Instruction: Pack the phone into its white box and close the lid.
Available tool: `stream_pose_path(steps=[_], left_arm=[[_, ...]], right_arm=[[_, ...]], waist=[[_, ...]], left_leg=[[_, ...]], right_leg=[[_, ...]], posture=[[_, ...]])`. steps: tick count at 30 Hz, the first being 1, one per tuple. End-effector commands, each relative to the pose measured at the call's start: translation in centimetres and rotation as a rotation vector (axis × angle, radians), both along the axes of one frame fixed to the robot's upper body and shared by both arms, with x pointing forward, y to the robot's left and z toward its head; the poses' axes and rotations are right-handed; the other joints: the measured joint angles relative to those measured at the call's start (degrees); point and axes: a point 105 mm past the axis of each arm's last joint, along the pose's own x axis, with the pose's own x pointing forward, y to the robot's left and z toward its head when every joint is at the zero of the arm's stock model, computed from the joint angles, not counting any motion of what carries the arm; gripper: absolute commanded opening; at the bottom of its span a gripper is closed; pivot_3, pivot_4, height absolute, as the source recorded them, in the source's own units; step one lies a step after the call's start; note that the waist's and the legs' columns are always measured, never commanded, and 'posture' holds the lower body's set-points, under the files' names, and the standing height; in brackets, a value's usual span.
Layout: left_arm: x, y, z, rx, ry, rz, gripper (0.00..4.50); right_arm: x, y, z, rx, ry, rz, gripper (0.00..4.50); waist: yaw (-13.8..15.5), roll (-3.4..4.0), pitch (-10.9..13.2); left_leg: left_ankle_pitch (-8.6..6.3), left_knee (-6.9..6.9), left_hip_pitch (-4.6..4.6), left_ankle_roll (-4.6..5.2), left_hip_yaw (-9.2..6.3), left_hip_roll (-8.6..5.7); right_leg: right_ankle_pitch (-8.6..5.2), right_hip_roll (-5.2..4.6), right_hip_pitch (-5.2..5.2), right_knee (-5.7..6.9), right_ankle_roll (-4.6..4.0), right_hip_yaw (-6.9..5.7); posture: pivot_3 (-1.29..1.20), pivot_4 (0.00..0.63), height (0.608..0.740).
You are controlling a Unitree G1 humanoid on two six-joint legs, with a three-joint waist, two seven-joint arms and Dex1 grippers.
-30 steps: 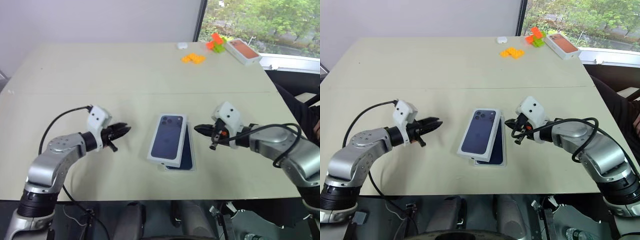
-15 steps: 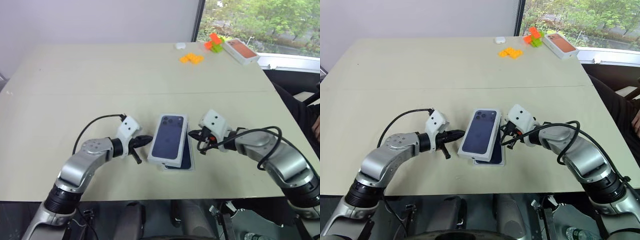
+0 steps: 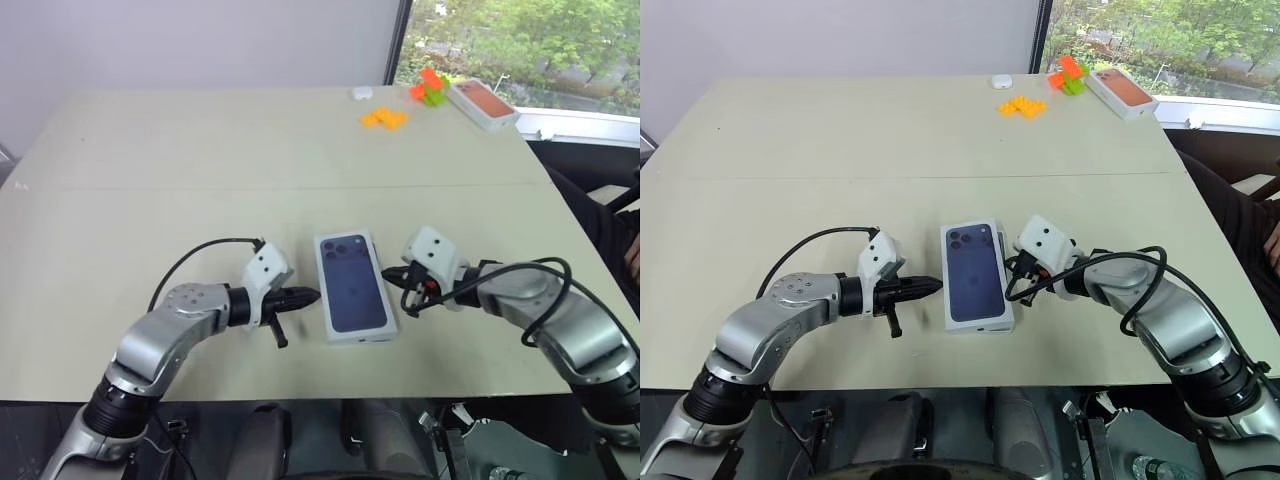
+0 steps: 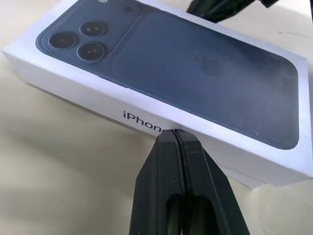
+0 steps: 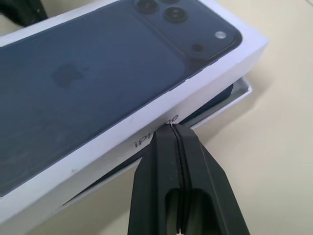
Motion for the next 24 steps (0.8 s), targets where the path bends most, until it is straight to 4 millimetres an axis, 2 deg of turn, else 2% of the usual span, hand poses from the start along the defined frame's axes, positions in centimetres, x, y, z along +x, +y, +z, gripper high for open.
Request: stream_pose_path(steps=[1,11,24], left_arm=[[-0.3,-1.2,1.4,-0.039,-0.052,-0.044,0.04],[-0.4,-1.4,1.6,-0.053,-0.054,-0.054,0.04],[0.2,-0.7,1.2,-0.028,-0.064,-0.013,0.04]], right_arm=[[-0.9,0.9,0.9,0.005,-0.034,0.063,0.0],[-1.8,1.2,0.8,0.008,-0.015,0.098,0.0],[-0.6,0.9,0.6,0.002,-0.046,0.044,0.0]], waist=[[0.0,0.0,0.0],[-0.1,0.0,0.0],[-0.1,0.0,0.0]], left_leg=[[0.0,0.0,0.05,0.0,0.0,-0.01],[0.0,-0.01,0.53,0.0,0.01,0.0],[0.0,-0.01,0.53,0.0,0.0,0.01]], right_leg=[[0.0,0.0,0.04,0.0,0.0,0.0],[-0.01,0.11,0.45,0.0,0.0,0.02],[-0.01,0.14,0.45,0.0,0.0,0.02]], posture=[[0.0,0.15,0.74],[0.0,0.15,0.74],[0.0,0.15,0.74]])
